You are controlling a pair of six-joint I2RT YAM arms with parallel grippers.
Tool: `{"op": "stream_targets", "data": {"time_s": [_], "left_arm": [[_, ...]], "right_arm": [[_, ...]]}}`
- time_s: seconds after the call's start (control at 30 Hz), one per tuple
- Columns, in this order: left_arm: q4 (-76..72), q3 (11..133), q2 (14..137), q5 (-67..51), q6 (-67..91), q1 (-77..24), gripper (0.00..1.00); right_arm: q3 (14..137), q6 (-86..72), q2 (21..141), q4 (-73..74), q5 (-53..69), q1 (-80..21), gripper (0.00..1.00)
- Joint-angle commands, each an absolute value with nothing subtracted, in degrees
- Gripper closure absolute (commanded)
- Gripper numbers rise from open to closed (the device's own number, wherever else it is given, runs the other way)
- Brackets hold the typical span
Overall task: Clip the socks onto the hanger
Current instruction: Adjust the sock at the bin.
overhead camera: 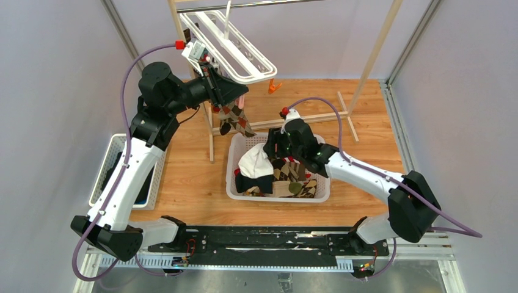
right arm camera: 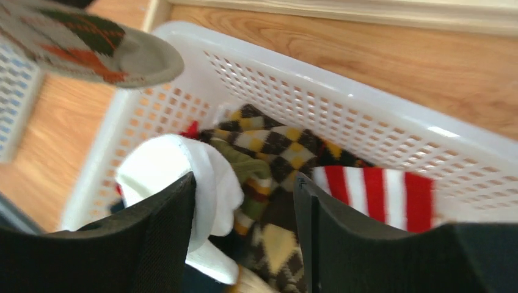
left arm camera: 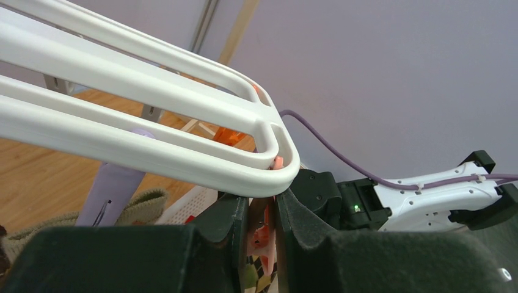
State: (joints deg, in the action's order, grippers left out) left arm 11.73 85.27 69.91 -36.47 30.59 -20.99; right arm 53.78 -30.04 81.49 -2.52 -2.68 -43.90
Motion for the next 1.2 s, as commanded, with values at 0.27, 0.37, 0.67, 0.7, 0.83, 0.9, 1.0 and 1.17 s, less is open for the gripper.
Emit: {"op": "stream_targets", "data": {"time_s": [0.27, 0.37, 0.67, 0.7, 0.83, 0.9, 1.0, 1.17], "left_arm": [[11.78, 87.87, 69.6, -36.89, 29.96, -19.95, 1.0], [11.78, 87.8, 69.61, -36.94, 30.0, -19.9, 1.0], [11.87, 87.69, 69.58, -37.09, 30.15, -19.78, 1.0], [11.95, 87.64, 69.58, -37.09, 30.14, -19.78, 1.0], [12.01, 87.85, 69.7, -37.42, 30.4, -19.69, 1.0], [12.02, 88.04, 69.73, -37.53, 30.57, -19.6, 1.0], [12.03, 87.99, 69.7, -37.55, 30.66, -19.51, 1.0], [11.97, 88.04, 69.72, -37.74, 30.93, -19.35, 1.0]], "right_arm": [[35.7, 32.4, 64.07, -15.79, -6.7, -44.68, 0.26], [35.27, 40.39, 64.1, -13.53, -6.78, -45.12, 0.23], [28.01, 62.93, 64.25, -18.0, -17.96, -54.83, 0.22], [26.81, 64.8, 64.39, -19.9, -19.05, -56.11, 0.22], [23.97, 70.56, 66.85, -27.19, -22.84, -60.14, 0.22], [23.3, 72.74, 68.25, -28.49, -22.96, -61.86, 0.22], [21.76, 76.6, 71.17, -33.62, -24.14, -64.2, 0.22], [22.55, 77.18, 75.15, -36.45, -24.02, -65.86, 0.22]]}}
